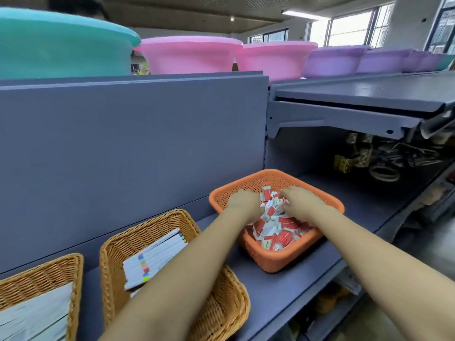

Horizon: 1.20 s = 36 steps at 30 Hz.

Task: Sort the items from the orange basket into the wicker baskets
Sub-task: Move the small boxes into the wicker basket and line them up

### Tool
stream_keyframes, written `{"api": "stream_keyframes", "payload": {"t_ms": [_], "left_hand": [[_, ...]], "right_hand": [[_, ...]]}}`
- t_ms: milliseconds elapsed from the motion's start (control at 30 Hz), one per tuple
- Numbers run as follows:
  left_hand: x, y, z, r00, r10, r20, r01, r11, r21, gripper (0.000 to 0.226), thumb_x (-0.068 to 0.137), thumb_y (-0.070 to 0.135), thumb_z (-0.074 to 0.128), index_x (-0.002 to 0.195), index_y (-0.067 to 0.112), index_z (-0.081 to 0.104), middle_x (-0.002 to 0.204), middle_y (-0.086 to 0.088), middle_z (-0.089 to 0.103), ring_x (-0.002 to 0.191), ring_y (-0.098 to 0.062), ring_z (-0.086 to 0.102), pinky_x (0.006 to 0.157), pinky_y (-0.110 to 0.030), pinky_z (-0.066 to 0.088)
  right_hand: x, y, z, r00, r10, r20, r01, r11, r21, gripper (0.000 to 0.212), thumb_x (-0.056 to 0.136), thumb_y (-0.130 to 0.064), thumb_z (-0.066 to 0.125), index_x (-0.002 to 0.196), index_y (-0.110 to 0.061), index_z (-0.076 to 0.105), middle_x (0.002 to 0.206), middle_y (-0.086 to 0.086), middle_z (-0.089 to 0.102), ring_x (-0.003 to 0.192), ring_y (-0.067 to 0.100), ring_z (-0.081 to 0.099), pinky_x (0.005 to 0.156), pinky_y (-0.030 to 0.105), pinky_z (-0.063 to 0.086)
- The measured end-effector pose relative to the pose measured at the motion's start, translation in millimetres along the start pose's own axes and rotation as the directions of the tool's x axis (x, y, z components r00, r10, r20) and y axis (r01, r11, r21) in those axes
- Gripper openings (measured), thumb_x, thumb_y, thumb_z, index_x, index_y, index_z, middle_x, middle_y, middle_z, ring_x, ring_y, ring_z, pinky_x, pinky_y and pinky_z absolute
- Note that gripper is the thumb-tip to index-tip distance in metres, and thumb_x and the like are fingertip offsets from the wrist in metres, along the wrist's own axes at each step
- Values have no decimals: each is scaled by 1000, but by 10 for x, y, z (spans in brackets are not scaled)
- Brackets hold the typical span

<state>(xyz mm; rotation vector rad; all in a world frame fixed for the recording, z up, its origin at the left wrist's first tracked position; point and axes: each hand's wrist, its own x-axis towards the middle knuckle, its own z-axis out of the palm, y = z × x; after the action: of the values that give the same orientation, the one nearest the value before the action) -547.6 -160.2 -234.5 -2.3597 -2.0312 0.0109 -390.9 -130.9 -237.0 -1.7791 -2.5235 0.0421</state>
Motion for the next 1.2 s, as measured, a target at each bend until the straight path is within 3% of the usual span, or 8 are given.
{"api": "stream_keyframes", "payload": {"t_ms": [167,333,500,633,700,800,900,1200], "left_hand": [[207,164,111,988,-28,152,38,997,-60,40,95,36,47,125,12,58,122,-9,60,109,-29,56,77,-34,41],[327,274,189,967,-111,230,143,982,-124,33,91,36,54,107,9,65,107,-9,66,83,-24,53,71,-32,41],[363,325,171,932,-201,301,244,963,-113,39,88,39,60,111,8,68,107,-8,68,94,-26,62,81,-33,49],[342,375,181,915,-269,302,327,931,-161,31,84,34,66,100,8,69,101,-7,68,84,-24,57,78,-32,47],[295,344,177,921,-289,263,349,911,-220,24,81,31,70,90,11,60,92,-6,61,79,-23,50,72,-30,43],[178,265,132,934,-330,138,357,886,-297,32,79,31,73,102,16,56,104,-4,62,88,-23,54,73,-31,42],[25,199,61,937,-350,4,330,877,-349,36,78,23,73,107,15,54,110,-2,60,96,-21,55,77,-31,44],[-619,123,-91,869,-433,-238,293,840,-457,29,77,14,70,100,20,55,97,10,46,86,-8,48,74,-22,41]], "right_hand": [[277,71,3,988,-90,128,98,994,-54,33,91,-24,51,123,-16,57,124,5,59,112,25,54,91,33,43],[434,168,10,955,-186,233,216,970,-113,28,87,-33,58,106,-14,68,109,6,67,100,26,60,86,37,50],[495,254,20,932,-285,224,300,953,-35,34,86,-32,64,112,-11,67,115,7,66,105,25,59,91,35,49],[471,341,24,922,-347,172,341,938,61,39,86,-30,67,120,-12,62,121,7,62,108,25,57,90,32,47],[449,400,17,915,-383,131,375,924,82,38,86,-27,67,121,-12,61,119,7,62,106,25,58,88,32,47],[413,503,-33,910,-412,51,401,904,149,31,86,-14,65,116,-12,64,109,7,65,95,23,61,80,31,48],[333,579,-102,896,-436,-83,443,862,245,34,86,-17,66,120,-15,63,119,4,62,107,20,57,89,29,43],[-36,351,-169,843,-428,-327,533,571,624,30,82,-11,71,111,-18,67,108,-6,61,96,2,58,85,2,42]]}}
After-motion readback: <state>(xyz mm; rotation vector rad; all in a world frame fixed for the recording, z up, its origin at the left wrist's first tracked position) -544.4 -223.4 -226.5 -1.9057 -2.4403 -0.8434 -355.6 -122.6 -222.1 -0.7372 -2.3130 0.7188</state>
